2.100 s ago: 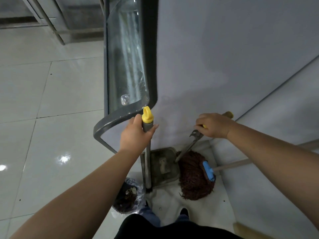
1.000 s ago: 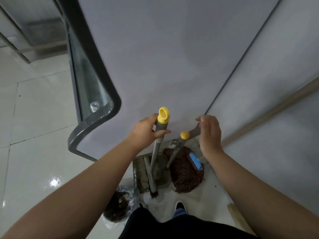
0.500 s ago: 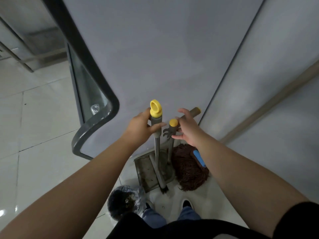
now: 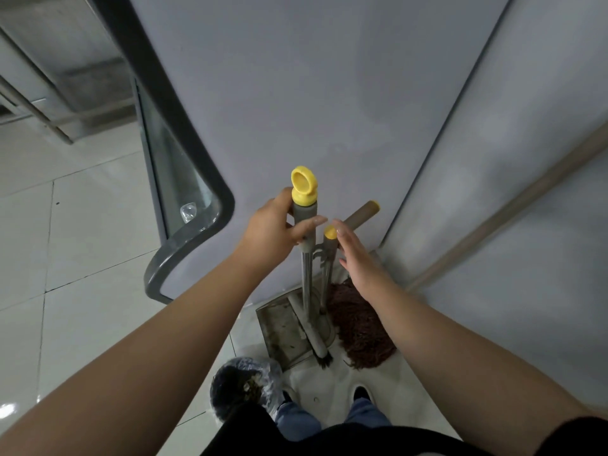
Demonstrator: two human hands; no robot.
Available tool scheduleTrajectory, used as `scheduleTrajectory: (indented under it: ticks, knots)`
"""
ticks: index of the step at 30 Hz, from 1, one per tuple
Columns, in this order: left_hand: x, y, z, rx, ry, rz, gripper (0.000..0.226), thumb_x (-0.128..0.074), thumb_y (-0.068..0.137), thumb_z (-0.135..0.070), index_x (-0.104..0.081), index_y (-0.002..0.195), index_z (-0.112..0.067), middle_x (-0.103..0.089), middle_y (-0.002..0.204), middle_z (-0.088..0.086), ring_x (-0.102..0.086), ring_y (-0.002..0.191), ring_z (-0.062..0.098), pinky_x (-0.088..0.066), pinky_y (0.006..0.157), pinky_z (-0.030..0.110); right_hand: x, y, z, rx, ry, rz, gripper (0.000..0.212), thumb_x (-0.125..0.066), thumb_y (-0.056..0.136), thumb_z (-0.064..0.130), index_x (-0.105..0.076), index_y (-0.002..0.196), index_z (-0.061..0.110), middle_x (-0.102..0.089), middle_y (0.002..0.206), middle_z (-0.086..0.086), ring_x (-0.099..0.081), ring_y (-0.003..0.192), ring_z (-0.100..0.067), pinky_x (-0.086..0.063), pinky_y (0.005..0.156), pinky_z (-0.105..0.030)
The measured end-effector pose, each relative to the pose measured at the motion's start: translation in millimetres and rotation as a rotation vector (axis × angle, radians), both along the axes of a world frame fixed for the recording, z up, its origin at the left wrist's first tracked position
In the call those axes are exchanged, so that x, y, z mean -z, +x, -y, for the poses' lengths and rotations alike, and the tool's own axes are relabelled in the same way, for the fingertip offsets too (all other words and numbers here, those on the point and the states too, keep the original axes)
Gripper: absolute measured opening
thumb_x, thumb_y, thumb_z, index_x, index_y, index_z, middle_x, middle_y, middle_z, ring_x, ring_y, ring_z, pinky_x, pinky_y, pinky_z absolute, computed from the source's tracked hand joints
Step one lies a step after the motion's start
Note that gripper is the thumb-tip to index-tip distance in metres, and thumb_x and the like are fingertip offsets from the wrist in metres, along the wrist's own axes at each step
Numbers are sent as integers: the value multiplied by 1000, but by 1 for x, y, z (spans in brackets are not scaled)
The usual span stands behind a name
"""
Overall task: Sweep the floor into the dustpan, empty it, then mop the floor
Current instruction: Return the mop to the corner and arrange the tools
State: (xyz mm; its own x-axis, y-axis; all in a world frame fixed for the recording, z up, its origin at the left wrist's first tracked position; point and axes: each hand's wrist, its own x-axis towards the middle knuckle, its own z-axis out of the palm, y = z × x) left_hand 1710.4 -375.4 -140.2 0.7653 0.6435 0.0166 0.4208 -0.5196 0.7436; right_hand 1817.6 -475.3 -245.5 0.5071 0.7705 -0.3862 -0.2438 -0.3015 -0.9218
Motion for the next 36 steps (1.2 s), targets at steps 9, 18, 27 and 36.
scheduleTrajectory:
  ticks: [9,18,27,36]
  knots:
    - [-16,4,5,62,-6,24,34,-62,85,-37,-44,102,-14,-63,100,14,-67,68,25,-53,71,44,1,-1,6,-232,-213,374,94,-74,75,35,-9,142,44,-36,146,3,-40,131,-21,-37,102,-37]
    - [-15,10,3,119,23,-2,38,-61,86,-40,-45,109,-14,-61,99,5,-66,69,18,-50,65,28,7,-18,-10,67,-139,475,65,-78,73,29,-36,122,20,-60,109,-1,-61,90,-14,-45,72,-21]
    - [-16,12,-5,226,-8,-10,40,-62,87,-33,-47,116,-9,-60,103,6,-63,83,21,-52,75,35,0,-27,-12,93,-168,572,58,-72,80,27,-37,125,13,-62,108,-2,-62,98,-22,-47,79,-29]
    - [-9,14,-7,233,35,-6,38,-61,88,-35,-47,112,-10,-60,102,7,-60,74,17,-44,65,21,-2,-32,-12,89,-216,599,61,-69,82,28,-36,132,12,-63,113,-7,-61,104,-27,-45,80,-30]
